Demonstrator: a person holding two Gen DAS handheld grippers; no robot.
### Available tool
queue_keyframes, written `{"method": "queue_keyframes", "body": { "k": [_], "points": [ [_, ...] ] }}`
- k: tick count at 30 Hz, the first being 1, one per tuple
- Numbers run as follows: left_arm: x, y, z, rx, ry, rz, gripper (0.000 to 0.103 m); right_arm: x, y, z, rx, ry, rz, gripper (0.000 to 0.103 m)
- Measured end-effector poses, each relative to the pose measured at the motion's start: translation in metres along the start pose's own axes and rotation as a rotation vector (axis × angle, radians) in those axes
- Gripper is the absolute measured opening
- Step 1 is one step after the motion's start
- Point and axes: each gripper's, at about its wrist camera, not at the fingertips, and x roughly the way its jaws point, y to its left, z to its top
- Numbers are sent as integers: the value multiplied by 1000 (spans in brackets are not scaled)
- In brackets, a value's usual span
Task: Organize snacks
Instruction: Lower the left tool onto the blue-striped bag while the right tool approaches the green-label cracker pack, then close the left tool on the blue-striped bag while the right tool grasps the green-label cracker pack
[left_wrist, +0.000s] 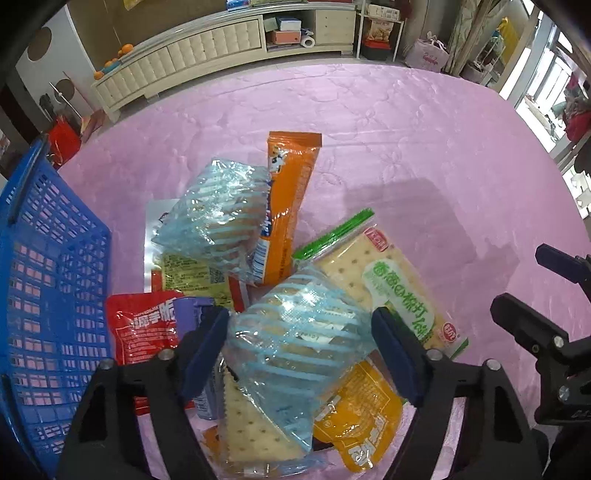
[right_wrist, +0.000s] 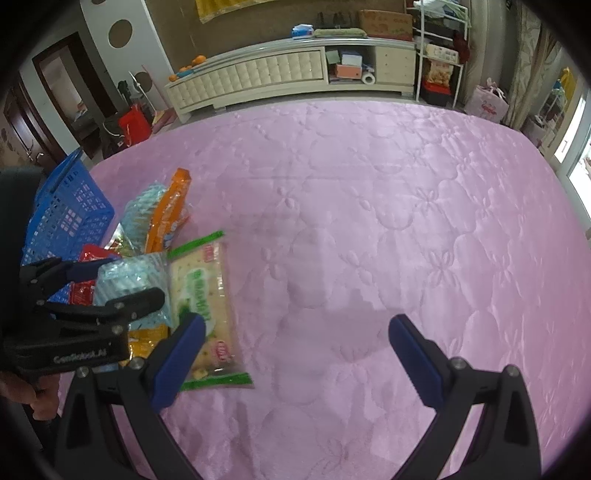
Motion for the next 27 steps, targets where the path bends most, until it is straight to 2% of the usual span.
{"method": "queue_keyframes", "body": {
  "k": [3,7,15,20,27],
  "points": [
    [-3,-4,-4,19,-16,2,66,-2,3,0,-7,6,13,101],
    [-20,-1,-16,15,-55,-39,65,-4,9,2,-26,12,15,101],
    [-65,22,-38,-3,-149,-35,65,3,30,7,-84,32,4,101],
    [-65,32,-47,-16,-149,-33,65,24,49,8,-136,72,-9,94],
    [-54,42,-44,-2,-148,-51,65,51,69,12,-183,106,-36,93]
  ]
}}
